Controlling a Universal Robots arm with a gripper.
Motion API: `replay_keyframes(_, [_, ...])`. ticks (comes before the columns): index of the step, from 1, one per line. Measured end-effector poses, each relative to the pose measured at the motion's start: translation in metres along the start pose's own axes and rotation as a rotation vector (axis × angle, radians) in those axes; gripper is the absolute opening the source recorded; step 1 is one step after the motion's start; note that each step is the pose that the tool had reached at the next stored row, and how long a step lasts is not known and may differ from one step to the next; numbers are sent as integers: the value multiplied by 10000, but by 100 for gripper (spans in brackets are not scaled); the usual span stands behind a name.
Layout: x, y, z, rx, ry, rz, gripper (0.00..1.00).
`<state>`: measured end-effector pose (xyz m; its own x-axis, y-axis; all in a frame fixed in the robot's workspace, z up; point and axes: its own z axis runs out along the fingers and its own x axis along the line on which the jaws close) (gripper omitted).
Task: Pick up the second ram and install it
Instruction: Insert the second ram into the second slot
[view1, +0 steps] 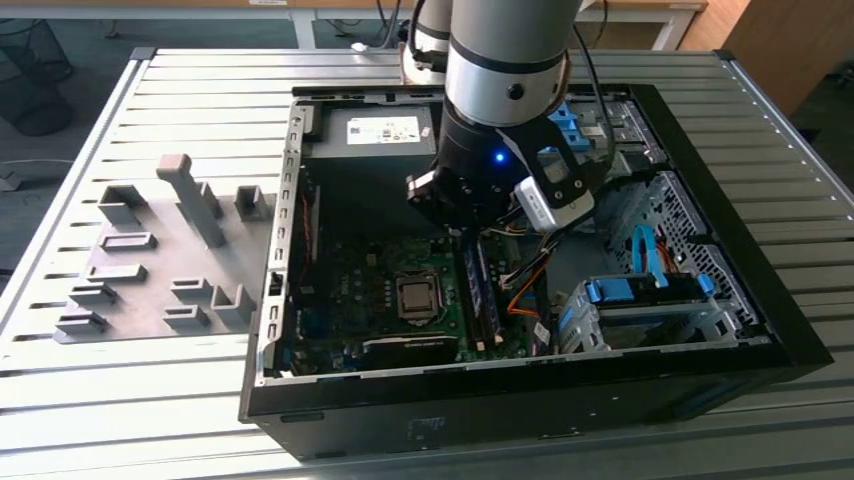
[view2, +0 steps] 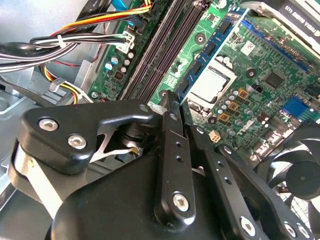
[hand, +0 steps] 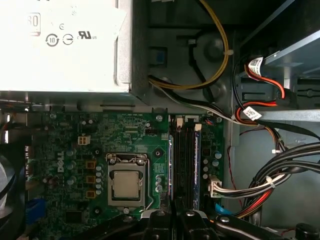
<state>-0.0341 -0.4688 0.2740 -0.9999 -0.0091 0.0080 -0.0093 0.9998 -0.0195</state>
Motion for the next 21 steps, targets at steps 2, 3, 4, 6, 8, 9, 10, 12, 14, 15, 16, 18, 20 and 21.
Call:
replay_keyframes(2, [0, -1, 1, -1, 0, 0, 14])
replay_keyframes(3, [-1, -7, 5, -3, -1, -1, 14])
replay_keyframes(4, [-1, -19, 12, -1, -1, -2, 14])
replay_keyframes(6, [0, -52, 45, -1, 0, 11, 14])
replay_keyframes(8, [-7, -69, 83, -3, 0, 29, 14])
replay_keyframes(9, [-12, -72, 101, -3, 0, 35, 14])
replay_keyframes(10, [-17, -72, 118, -3, 1, 38, 14])
replay_keyframes(12, [-36, -71, 154, -2, 1, 43, 14])
replay_keyframes(14, [-57, -71, 190, -2, 1, 52, 14])
replay_keyframes(15, [-66, -71, 209, -2, 1, 56, 14])
replay_keyframes(16, [-71, -71, 227, -2, 1, 59, 14])
replay_keyframes(18, [-72, -70, 262, -1, 2, 70, 14])
replay_keyframes(20, [-73, -69, 294, -3, 1, 72, 14])
replay_keyframes(21, [-73, -69, 304, -3, 1, 73, 14])
